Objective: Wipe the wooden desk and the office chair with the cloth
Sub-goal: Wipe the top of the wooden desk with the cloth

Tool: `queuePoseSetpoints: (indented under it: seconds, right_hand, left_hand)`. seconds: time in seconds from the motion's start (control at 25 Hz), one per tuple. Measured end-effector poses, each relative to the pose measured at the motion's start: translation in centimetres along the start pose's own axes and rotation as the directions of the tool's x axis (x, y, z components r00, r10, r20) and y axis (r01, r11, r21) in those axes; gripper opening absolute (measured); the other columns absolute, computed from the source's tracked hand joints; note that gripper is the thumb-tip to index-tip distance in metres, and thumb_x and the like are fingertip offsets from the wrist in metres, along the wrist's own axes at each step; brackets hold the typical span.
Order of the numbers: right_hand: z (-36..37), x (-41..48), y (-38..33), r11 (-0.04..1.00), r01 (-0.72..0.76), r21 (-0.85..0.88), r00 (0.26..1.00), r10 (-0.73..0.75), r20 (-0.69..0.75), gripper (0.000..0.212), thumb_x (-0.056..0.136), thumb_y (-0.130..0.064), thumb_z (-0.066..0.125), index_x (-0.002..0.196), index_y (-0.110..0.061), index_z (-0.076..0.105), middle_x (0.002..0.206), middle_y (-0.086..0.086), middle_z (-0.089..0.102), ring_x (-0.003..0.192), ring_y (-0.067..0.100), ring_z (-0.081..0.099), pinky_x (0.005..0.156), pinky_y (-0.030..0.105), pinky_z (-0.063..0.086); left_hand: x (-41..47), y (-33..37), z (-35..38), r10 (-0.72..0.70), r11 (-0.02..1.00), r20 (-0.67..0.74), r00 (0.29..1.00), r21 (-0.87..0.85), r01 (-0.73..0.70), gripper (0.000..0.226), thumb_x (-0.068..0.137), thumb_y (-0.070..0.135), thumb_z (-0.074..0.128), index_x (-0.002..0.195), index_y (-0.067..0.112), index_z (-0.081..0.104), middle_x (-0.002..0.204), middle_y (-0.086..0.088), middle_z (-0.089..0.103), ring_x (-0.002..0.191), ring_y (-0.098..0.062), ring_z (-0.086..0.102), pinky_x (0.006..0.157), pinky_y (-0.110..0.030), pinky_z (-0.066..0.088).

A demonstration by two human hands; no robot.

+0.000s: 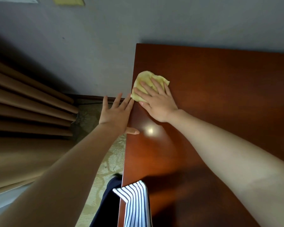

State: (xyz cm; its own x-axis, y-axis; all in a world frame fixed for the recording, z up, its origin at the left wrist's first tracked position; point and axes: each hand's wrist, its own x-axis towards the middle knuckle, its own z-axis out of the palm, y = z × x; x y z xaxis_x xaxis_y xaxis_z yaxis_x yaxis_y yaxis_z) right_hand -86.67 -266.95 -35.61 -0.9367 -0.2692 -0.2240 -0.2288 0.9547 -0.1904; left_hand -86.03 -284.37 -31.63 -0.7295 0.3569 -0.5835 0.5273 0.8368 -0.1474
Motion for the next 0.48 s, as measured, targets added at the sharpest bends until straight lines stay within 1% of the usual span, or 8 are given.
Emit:
queuePoseSetpoints:
  seconds: [0.12, 0.24, 0.36, 0.48]
  right_hand:
    - [1.2, -3.1, -3.2, 1.000, -0.002, 0.003, 1.000, 0.002, 0.006, 0.050, 0.100, -0.048, 0.023, 0.147, -0.046, 0.007, 0.159, -0.013, 0.001, 0.145, 0.021, -0.014, 0.115, 0.047, -0.010]
    - [2.1, -5.7, -5.9, 0.999, -0.038, 0.011, 0.999, 0.038, 0.012, 0.051, 0.100, -0.048, 0.023, 0.148, -0.045, 0.005, 0.158, -0.014, -0.001, 0.144, 0.019, -0.015, 0.115, 0.045, -0.011]
    - [3.2, -8.3, -8.9, 0.990, -0.137, 0.019, 0.991, 0.137, 0.005, 0.051, 0.100, -0.047, 0.021, 0.148, -0.043, 0.002, 0.158, -0.015, -0.005, 0.144, 0.019, -0.018, 0.115, 0.045, -0.012]
    - [4.6, -10.9, -12.6, 0.962, -0.270, 0.039, 0.963, 0.270, -0.008, 0.051, 0.100, -0.047, 0.019, 0.148, -0.043, 0.000, 0.158, -0.014, -0.007, 0.143, 0.018, -0.020, 0.114, 0.043, -0.016]
  left_hand:
    - [-2.7, -0.6, 2.0, 0.055, 0.998, 0.025, 0.998, 0.011, -0.055, 0.119, 0.072, 0.080, 0.044, 0.144, 0.017, -0.027, 0.154, 0.002, -0.028, 0.142, -0.023, -0.024, 0.112, -0.055, -0.008]
    - [-4.7, -1.6, 3.5, 0.131, 0.989, 0.068, 0.989, 0.053, -0.135, 0.117, 0.074, 0.077, 0.047, 0.146, 0.017, -0.025, 0.153, 0.002, -0.032, 0.141, -0.024, -0.027, 0.112, -0.054, -0.009]
    - [-6.3, -2.8, 4.3, 0.246, 0.961, 0.053, 0.968, 0.117, -0.251, 0.112, 0.077, 0.074, 0.045, 0.148, 0.016, -0.018, 0.153, 0.000, -0.030, 0.141, -0.025, -0.027, 0.112, -0.055, -0.009]
    - [-8.3, -3.7, 5.2, 0.363, 0.913, 0.043, 0.931, 0.183, -0.364, 0.103, 0.082, 0.072, 0.039, 0.150, 0.016, -0.014, 0.155, -0.002, -0.026, 0.142, -0.026, -0.024, 0.112, -0.056, -0.009]
